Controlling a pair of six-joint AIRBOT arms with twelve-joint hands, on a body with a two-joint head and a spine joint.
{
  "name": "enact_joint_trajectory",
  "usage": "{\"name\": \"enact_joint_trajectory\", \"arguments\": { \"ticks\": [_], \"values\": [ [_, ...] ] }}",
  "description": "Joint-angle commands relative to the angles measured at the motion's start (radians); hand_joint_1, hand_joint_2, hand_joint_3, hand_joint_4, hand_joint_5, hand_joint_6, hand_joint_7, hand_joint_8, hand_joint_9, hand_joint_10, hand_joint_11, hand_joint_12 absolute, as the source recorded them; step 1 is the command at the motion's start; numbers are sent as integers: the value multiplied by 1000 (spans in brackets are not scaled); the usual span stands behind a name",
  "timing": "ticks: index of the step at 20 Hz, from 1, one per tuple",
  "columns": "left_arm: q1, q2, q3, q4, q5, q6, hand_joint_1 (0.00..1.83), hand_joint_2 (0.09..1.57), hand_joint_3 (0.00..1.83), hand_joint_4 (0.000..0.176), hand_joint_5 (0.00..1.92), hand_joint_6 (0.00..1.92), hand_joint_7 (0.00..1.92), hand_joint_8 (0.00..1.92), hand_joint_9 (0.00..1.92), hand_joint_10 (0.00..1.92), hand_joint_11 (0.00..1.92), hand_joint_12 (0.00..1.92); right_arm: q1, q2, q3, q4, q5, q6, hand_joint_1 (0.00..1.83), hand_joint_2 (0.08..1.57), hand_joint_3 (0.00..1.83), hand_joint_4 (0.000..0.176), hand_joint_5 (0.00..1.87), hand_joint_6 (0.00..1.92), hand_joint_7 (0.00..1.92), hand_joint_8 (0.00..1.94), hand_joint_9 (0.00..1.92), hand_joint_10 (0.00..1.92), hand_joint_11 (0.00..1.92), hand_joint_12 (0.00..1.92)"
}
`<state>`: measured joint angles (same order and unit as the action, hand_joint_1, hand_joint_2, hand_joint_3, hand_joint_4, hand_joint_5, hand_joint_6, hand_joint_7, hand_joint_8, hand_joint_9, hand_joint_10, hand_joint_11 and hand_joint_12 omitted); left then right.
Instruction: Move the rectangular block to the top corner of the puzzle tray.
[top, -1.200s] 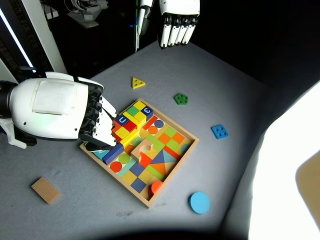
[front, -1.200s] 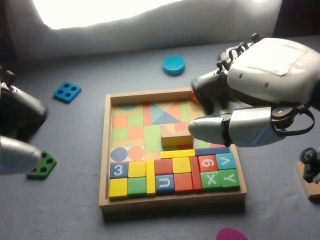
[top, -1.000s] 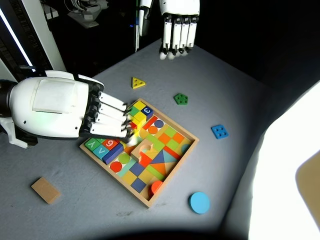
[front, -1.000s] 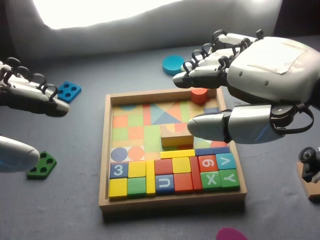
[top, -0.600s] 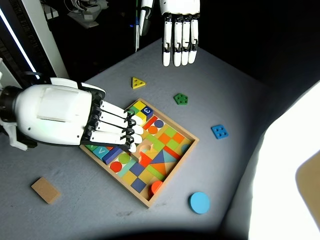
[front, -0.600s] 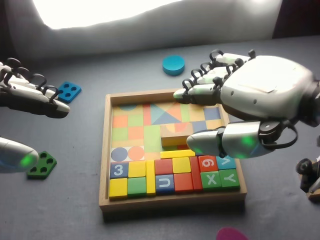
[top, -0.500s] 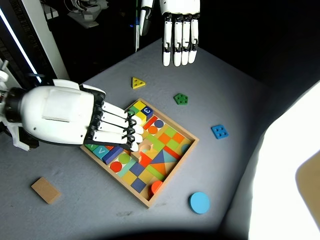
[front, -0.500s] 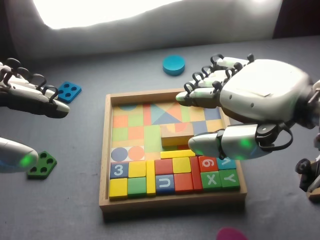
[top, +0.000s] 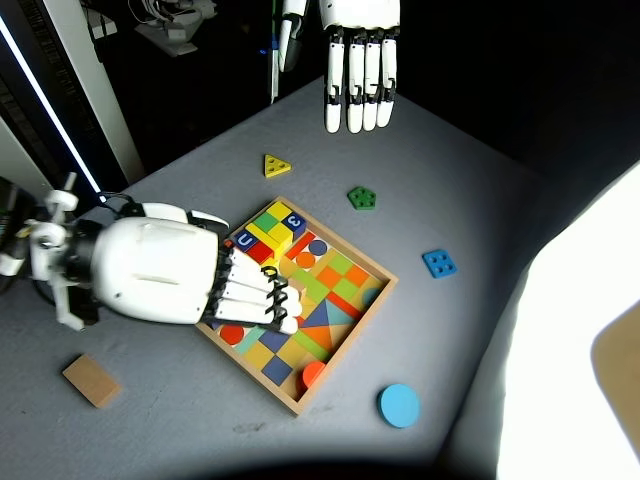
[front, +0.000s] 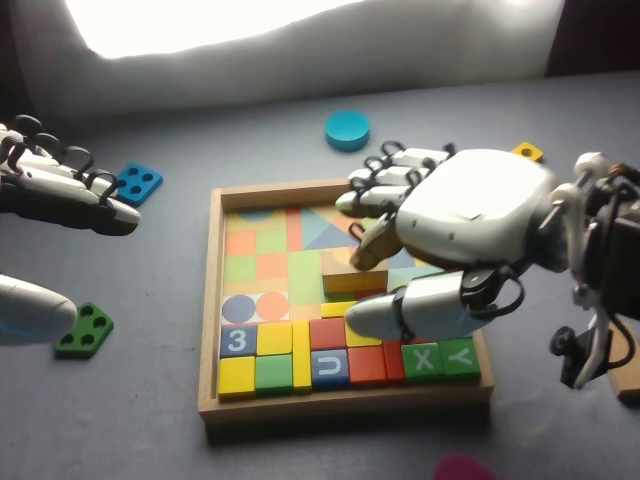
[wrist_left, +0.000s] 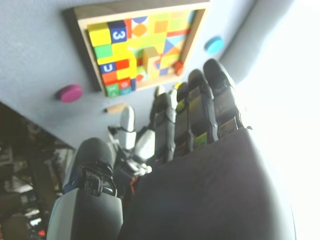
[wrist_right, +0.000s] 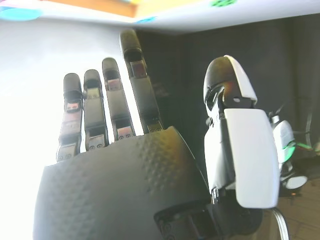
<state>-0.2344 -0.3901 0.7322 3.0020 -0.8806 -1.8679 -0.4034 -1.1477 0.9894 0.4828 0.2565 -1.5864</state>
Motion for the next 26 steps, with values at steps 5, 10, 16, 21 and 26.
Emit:
{"name": "enact_joint_trajectory", "arguments": {
  "ticks": [5,10,16,21,26],
  "values": [
    [-6,1,5,10,83,-4,172,1323,0,48,239,5,173,4,182,8,0,552,13,-25,41,-3,100,1,0,1172,0,0,775,20,186,0,0,0,0,0],
    [-1,2,5,10,83,-4,187,1326,0,36,243,6,167,6,167,7,0,476,10,-47,72,0,99,1,0,1170,0,0,768,15,188,1,0,0,0,0],
    [-2,3,-1,10,83,-4,171,1325,0,47,235,4,154,2,167,4,0,513,7,-68,85,0,100,-1,0,1174,0,0,739,1,200,3,9,3,0,0],
    [-2,3,0,10,83,-4,166,1328,0,39,244,3,172,4,169,2,0,508,3,-71,85,0,100,-4,0,1177,1,0,756,10,209,6,1,0,0,0],
    [-2,3,-1,10,83,-4,190,1324,0,40,251,7,173,1,164,4,0,500,-4,-78,88,0,102,-5,0,1181,3,0,755,8,208,5,0,0,0,0]
  ]
}}
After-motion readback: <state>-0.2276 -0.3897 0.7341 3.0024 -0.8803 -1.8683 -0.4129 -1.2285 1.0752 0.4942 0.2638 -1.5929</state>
